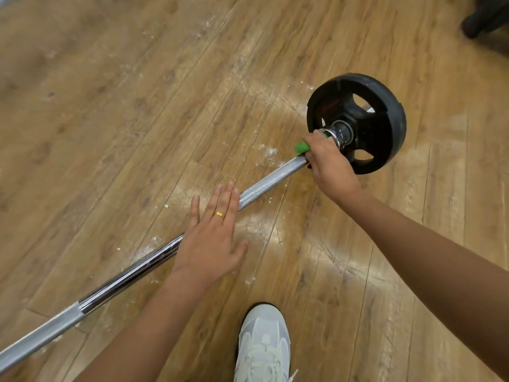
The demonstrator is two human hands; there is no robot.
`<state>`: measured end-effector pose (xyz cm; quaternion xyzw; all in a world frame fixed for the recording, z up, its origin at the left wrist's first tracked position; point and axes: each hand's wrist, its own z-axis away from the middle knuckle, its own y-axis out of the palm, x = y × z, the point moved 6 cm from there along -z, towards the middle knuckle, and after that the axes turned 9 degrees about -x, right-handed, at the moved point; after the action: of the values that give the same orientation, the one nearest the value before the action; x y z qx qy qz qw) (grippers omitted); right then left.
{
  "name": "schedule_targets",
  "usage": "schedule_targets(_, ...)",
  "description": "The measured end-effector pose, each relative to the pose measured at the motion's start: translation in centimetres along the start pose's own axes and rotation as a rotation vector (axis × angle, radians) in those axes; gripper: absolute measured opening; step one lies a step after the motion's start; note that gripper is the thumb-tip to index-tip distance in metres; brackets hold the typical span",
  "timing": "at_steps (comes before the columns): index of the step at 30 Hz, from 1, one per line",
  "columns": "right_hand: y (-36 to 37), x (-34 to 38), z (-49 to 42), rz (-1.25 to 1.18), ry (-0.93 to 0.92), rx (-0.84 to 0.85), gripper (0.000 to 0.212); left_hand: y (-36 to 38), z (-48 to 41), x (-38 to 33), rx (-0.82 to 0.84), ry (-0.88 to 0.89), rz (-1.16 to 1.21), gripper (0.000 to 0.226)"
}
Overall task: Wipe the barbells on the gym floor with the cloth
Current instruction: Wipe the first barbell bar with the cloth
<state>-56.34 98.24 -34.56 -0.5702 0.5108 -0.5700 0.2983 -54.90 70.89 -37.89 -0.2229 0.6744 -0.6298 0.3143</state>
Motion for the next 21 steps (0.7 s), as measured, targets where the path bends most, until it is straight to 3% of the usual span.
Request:
schedule_targets(2, 0.5, -0.4, -0.3, -0.009, 0.057, -0.031, 0.033, -0.1, -0.3, 0.6, 0.013, -0.008, 0.012, 0.094)
schedule_targets(6, 1.7, -0.1, 0.0, -0.034, 0.002, -0.055, 0.045, -0.4, -1.0, 1.7, 0.014, -0.041, 0.056, 0.095)
schedule_targets(14, 3.0, 0.7, -0.5, -0.078, 0.021, -0.175, 0.057, -1.8, 2.0, 7.4, 0.071, -0.509, 0.174, 0.099)
schedule_targets(18, 3.8, 0.9, -1.5, -0.135, 0.047, -0.294, 0.067, -2.6, 1.6, 8.0, 0.126, -0.587, 0.218, 0.096)
schedule_targets(21, 4.6, 1.1, -3.2, -0.168, 0.016, -0.281, 0.067, -2.5, 1.2, 9.0, 0.116, -0.589, 0.190, 0.094)
